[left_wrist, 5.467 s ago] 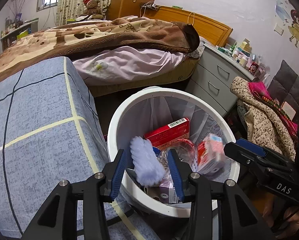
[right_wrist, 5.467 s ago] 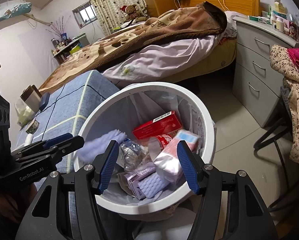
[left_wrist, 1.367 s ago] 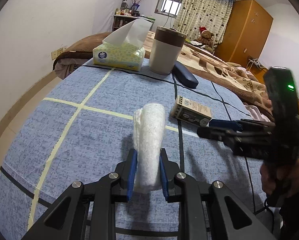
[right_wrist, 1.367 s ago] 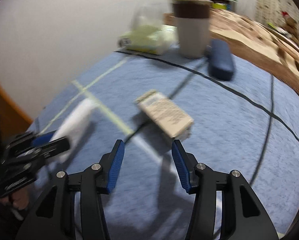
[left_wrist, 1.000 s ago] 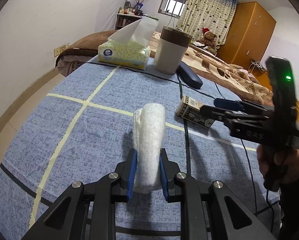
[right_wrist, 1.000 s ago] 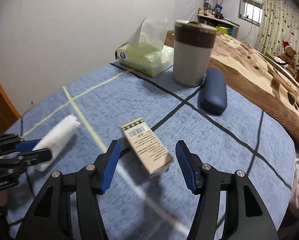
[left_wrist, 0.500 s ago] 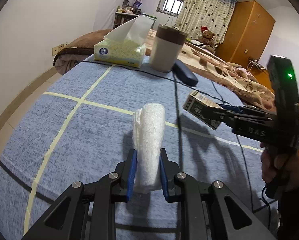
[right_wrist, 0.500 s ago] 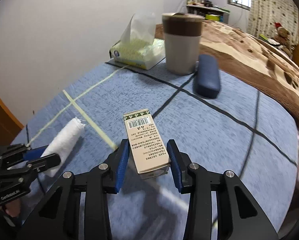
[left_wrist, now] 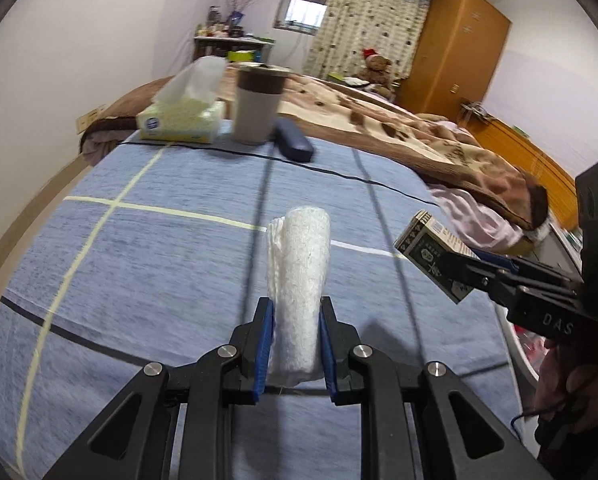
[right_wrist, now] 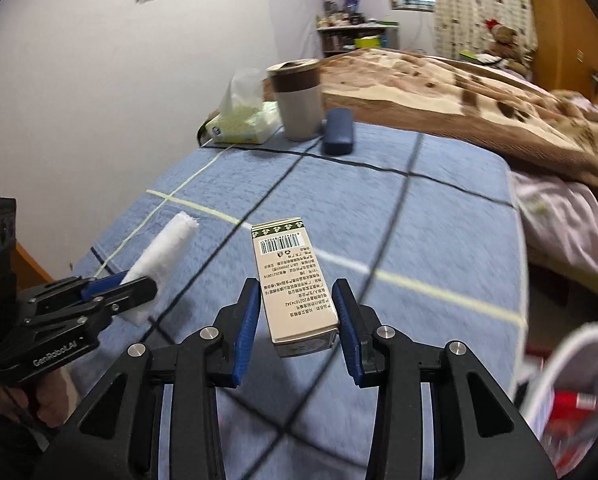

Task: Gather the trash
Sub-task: 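Carry the foam net and medicine box over the white bin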

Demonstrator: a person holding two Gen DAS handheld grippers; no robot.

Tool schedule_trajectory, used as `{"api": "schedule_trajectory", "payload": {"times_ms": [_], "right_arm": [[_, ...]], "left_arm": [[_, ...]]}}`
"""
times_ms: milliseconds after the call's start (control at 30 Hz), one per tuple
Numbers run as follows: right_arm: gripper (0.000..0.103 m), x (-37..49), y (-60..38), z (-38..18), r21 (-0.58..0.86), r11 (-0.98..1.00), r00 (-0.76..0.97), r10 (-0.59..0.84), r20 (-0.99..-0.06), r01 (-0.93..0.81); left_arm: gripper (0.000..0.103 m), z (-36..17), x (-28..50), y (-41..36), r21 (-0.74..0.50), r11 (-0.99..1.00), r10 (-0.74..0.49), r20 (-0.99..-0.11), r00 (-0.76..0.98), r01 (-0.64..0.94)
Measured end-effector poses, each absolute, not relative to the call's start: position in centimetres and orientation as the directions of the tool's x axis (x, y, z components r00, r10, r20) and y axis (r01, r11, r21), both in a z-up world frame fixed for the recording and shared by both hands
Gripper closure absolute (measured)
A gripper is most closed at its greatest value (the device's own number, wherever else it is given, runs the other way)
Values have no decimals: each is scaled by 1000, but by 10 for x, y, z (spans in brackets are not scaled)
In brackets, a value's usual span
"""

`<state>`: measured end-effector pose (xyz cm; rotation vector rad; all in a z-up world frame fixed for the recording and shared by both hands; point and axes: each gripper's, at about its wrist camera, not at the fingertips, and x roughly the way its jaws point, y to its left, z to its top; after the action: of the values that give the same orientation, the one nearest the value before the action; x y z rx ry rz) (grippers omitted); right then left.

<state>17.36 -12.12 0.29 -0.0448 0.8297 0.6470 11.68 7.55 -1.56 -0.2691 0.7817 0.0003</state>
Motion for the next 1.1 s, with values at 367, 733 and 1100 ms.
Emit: {"api": "schedule_trajectory", "payload": {"times_ms": [367, 733, 1100], "right_arm": [[65, 140, -184, 3, 238, 872, 570, 464, -679, -427], [65, 131, -223, 2, 258, 903, 624, 425, -656, -343], [65, 133, -262, -3, 270, 928, 662, 373, -650, -258]], "left_arm": [[81, -4, 102, -4, -229, 971, -209, -692, 691, 64], [81, 1, 106, -52, -216, 962, -272, -693, 667, 167], [81, 4, 123, -101, -199, 943, -327, -696, 639, 267]]}}
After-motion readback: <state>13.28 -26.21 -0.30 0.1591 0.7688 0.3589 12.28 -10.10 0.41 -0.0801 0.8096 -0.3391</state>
